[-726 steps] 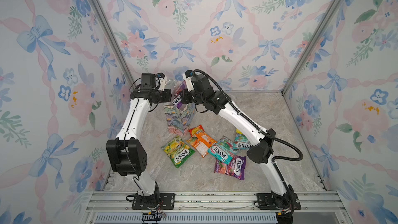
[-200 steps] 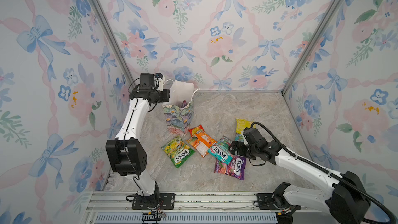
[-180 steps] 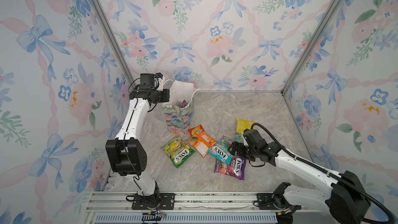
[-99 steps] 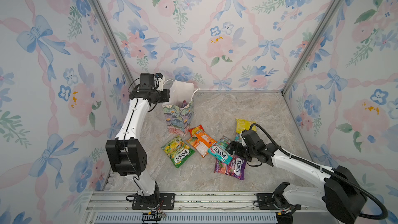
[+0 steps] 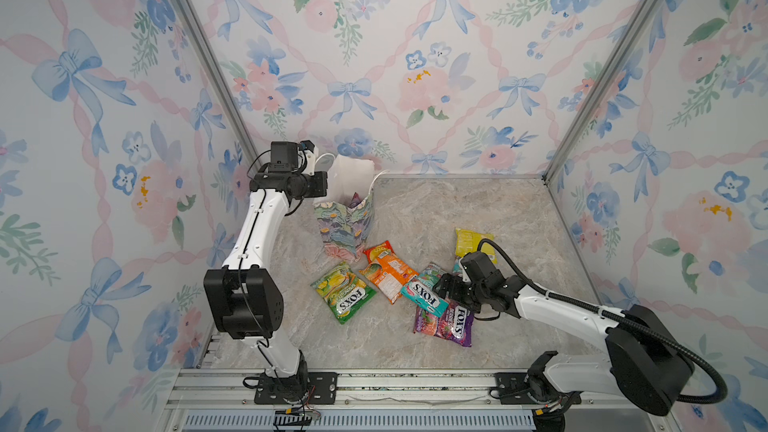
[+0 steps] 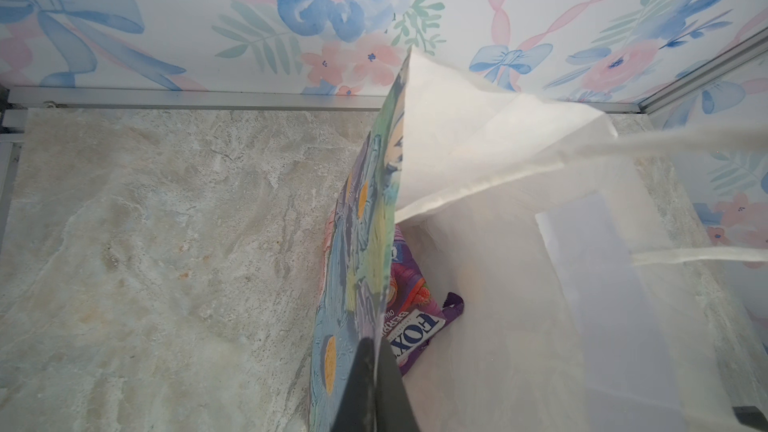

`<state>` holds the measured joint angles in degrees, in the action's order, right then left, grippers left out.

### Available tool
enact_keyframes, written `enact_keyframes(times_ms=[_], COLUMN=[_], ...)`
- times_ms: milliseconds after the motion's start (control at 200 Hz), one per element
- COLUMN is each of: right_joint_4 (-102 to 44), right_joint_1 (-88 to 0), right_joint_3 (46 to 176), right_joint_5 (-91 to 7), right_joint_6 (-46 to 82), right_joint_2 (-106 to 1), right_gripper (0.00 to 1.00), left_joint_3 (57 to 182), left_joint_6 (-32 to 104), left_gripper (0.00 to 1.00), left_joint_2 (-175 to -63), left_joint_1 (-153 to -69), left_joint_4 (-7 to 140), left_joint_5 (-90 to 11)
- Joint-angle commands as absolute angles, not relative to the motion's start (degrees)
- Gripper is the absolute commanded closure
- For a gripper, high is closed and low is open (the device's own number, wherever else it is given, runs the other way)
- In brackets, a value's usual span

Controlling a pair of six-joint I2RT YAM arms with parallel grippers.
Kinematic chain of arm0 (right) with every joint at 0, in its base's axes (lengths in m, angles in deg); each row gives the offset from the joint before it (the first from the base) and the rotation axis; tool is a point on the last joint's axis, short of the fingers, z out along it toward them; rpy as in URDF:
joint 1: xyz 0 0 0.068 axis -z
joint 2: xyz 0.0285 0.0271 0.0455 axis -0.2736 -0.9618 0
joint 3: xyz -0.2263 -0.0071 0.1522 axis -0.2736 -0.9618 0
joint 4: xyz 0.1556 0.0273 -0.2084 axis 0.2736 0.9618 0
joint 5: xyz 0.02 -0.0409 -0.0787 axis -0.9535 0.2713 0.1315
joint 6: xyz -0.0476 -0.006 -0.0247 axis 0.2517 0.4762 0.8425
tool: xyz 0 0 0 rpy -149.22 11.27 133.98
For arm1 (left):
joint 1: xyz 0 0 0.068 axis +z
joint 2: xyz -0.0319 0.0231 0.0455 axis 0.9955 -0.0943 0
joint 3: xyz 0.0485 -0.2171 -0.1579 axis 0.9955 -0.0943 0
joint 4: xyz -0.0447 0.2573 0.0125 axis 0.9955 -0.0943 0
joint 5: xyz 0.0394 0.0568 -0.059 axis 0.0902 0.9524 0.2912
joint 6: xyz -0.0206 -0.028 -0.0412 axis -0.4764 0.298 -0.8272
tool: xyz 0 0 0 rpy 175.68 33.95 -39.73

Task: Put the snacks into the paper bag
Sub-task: 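Move the right gripper down to the teal FOX'S Mint Blossom bag, then close the right gripper on the teal Mint Blossom bag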

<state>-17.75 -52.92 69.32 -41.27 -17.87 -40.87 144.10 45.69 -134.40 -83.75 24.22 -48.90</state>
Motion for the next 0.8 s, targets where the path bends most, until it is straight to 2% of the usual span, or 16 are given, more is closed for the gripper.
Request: enact_keyframes(times_ms=[0,230,400,620,795], right_joint_4=[-21.02,-26.83,-29.49,-31.62,-31.84], right_joint_1=[-52.36,-52.18,-52.09,-51.99,-51.95], right_joint_3=[68.49,69.60,71.36,71.78,72.99], right_joint_5=[-42.43,-44.29,-46.07,-45.96,-46.21], right_joint_6=[-19.30,-20.35,-20.47,-20.86,-19.93], right_joint_2=[-43.04,-47.67,-51.15,-52.64,-53.03], right_gripper=[0.08,0.09,0.14,0.31,0.50], left_joint_3=[143.75,143.72,143.74,143.72,143.78], left_joint_6=[45.36,45.47,45.47,45.56,45.56], left_gripper=[1.00,1.00,1.00,1.00,1.00], left_joint_2=[-134.38,-134.38,-134.50,-134.60,-134.65], left_joint_1=[-83.44,-83.38,-83.40,-83.38,-83.42], left_joint_4=[23.58,23.57,23.57,23.58,23.57], left_joint_5=[-49.77,-49.63,-49.50,-49.51,-49.54])
